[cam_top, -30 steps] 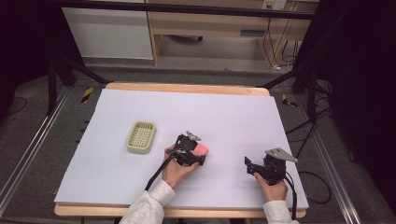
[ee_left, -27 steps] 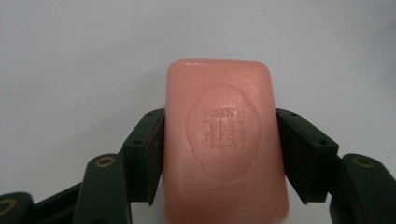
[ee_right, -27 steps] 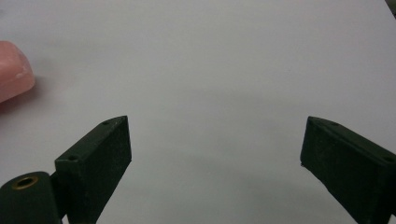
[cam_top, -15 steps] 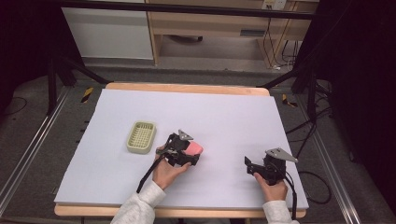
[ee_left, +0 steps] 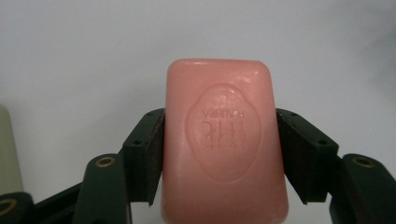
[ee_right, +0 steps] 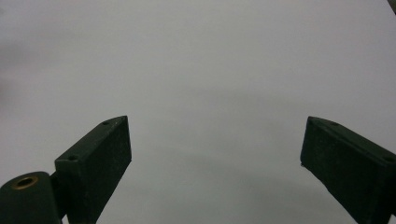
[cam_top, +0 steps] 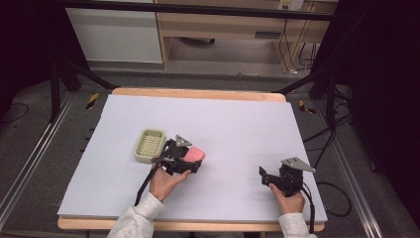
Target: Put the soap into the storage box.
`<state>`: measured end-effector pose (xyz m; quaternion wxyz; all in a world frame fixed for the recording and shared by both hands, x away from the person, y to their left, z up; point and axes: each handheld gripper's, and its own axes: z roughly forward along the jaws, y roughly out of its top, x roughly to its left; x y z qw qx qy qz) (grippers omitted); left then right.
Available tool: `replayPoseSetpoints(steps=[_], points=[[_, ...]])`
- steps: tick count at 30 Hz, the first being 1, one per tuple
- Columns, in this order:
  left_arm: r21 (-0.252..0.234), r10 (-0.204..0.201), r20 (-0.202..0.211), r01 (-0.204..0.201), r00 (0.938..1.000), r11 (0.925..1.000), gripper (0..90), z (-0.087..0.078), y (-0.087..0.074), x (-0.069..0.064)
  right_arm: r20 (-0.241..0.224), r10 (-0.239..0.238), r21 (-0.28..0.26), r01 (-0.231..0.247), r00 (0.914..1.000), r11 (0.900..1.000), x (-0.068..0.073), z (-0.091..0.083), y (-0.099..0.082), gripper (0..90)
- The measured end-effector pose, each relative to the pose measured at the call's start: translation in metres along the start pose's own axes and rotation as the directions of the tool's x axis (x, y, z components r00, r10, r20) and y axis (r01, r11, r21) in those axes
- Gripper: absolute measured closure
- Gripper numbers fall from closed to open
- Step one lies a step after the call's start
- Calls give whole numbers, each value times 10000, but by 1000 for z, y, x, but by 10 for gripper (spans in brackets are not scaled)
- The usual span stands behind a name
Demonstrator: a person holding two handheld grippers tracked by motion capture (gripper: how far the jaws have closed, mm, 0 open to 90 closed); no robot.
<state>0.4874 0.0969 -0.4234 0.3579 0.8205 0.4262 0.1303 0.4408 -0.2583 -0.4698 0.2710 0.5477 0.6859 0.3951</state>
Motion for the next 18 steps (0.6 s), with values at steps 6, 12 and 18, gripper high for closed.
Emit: replayPoseSetpoints(steps=[6, 12, 18], points=[[-145, -74, -78, 73, 9999, 9999, 369, -9, 0, 7, -12, 16, 20, -16, 10000, 10000, 0, 0, 0, 90], [-313, -146, -190, 140, 9997, 9994, 369, -17, -1, 13, -8, 26, 16, -26, 10000, 10000, 0, 0, 0, 90], [-411, -194, -277, 183, 9994, 9990, 369, -25, -2, 21, -14, -8, 34, 8, 10000, 10000, 0, 0, 0, 90]])
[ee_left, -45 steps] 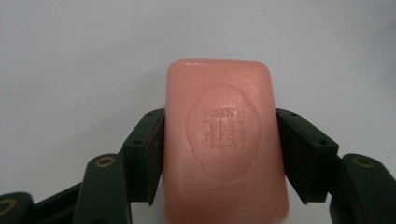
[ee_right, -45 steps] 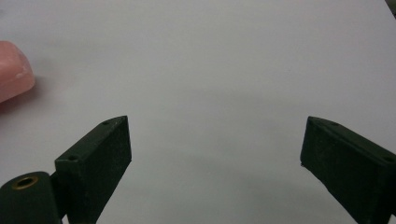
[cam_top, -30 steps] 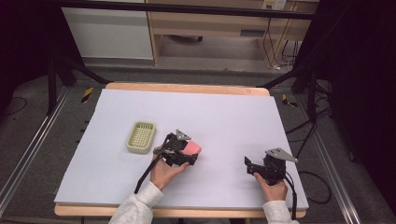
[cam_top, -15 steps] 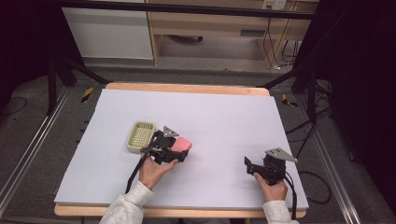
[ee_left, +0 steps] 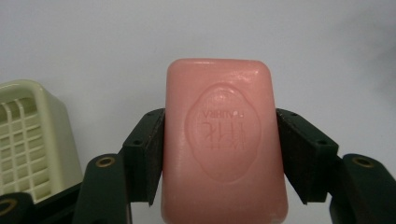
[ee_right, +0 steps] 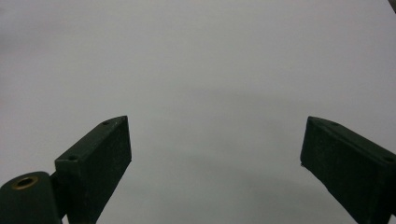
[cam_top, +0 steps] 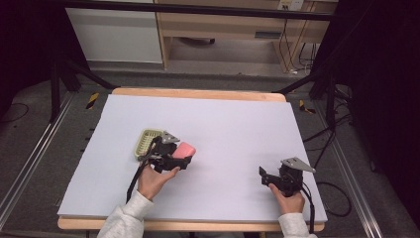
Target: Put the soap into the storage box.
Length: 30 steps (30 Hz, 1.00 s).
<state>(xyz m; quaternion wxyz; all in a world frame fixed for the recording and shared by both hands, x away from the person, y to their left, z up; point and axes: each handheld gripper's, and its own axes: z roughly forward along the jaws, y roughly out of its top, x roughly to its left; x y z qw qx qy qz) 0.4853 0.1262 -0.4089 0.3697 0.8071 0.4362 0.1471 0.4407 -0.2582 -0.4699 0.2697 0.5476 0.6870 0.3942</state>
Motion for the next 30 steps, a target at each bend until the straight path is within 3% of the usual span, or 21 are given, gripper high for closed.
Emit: replayPoseSetpoints(steps=[30], points=[[-521, -688, -643, 655, 9956, 9965, 369, -24, -3, 47, -15, -31, 27, 31, 10000, 10000, 0, 0, 0, 90]])
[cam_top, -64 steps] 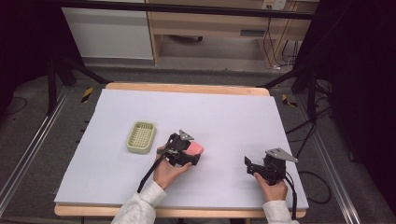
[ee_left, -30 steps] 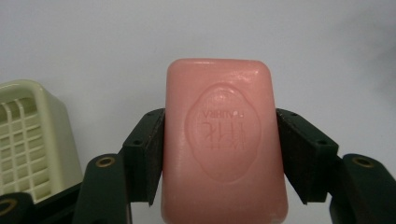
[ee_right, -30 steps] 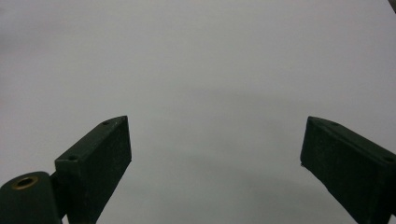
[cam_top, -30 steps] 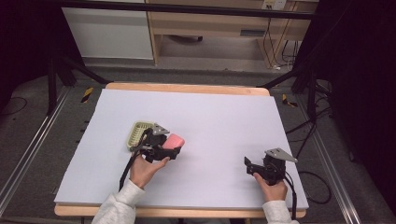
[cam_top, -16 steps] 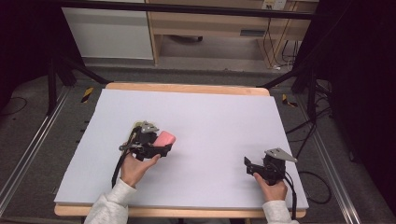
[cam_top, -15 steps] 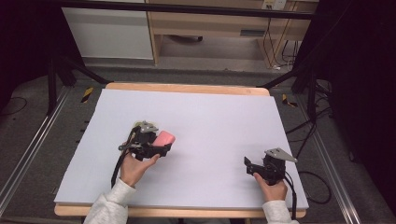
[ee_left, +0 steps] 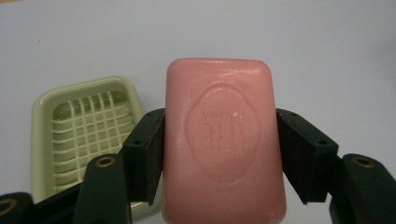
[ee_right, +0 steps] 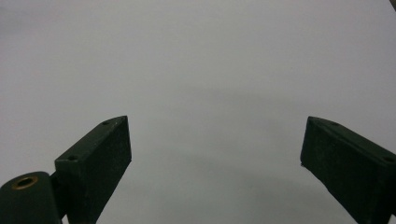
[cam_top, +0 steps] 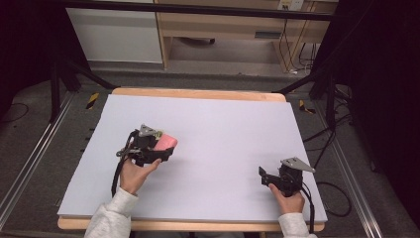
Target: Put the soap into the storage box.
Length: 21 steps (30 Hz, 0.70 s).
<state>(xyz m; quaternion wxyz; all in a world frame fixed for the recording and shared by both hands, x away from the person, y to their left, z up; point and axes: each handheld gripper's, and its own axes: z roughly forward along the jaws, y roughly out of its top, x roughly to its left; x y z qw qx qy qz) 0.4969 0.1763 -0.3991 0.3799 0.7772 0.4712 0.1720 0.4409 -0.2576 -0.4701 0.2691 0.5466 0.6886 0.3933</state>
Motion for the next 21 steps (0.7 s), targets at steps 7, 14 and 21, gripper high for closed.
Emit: replayPoseSetpoints(steps=[7, 14, 21], points=[[-19, -267, -319, 267, 9991, 9996, 369, 1, 2, 15, 7, 7, 35, -7, 10000, 10000, 0, 0, 0, 90], [29, -468, -596, 470, 9971, 9989, 369, 0, 3, 27, 4, -12, 30, 12, 10000, 10000, 0, 0, 0, 89], [-8, -679, -804, 680, 9944, 9977, 369, 3, 3, 36, 36, -25, 43, 25, 10000, 10000, 0, 1, 0, 89]])
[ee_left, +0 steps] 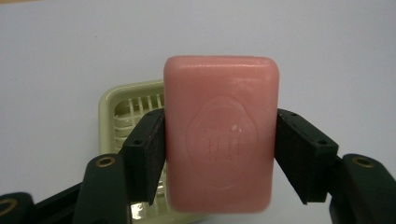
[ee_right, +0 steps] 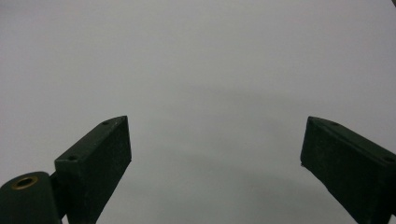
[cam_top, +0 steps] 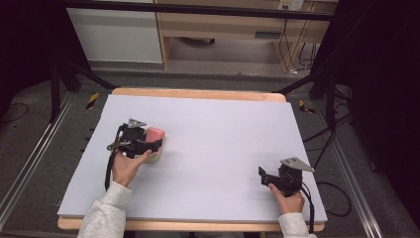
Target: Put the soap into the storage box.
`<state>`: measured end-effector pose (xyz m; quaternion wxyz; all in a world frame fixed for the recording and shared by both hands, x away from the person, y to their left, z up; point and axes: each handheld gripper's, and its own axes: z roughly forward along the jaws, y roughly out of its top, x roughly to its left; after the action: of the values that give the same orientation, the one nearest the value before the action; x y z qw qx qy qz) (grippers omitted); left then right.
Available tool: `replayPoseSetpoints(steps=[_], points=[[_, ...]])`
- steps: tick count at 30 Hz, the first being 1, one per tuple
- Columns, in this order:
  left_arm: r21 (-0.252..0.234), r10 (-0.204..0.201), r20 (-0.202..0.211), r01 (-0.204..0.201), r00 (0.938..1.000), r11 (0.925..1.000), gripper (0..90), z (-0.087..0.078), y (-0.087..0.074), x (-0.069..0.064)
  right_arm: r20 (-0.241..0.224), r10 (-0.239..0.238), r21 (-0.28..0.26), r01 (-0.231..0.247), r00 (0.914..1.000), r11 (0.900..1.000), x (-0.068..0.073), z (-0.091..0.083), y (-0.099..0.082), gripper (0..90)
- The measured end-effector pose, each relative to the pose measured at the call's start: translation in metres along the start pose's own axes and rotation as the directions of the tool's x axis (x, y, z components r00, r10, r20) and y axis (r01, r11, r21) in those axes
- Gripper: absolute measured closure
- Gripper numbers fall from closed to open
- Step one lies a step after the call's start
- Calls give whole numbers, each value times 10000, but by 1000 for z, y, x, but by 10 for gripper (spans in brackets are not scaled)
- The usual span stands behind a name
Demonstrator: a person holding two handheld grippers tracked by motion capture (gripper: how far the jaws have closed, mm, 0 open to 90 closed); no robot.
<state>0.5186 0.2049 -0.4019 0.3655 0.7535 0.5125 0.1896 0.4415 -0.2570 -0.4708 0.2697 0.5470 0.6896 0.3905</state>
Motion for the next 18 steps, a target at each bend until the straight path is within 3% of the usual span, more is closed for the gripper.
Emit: replayPoseSetpoints(steps=[18], points=[[254, -337, -663, 354, 9972, 9990, 370, 8, -3, 21, -6, 0, 7, 0, 10000, 10000, 0, 0, 0, 89]])
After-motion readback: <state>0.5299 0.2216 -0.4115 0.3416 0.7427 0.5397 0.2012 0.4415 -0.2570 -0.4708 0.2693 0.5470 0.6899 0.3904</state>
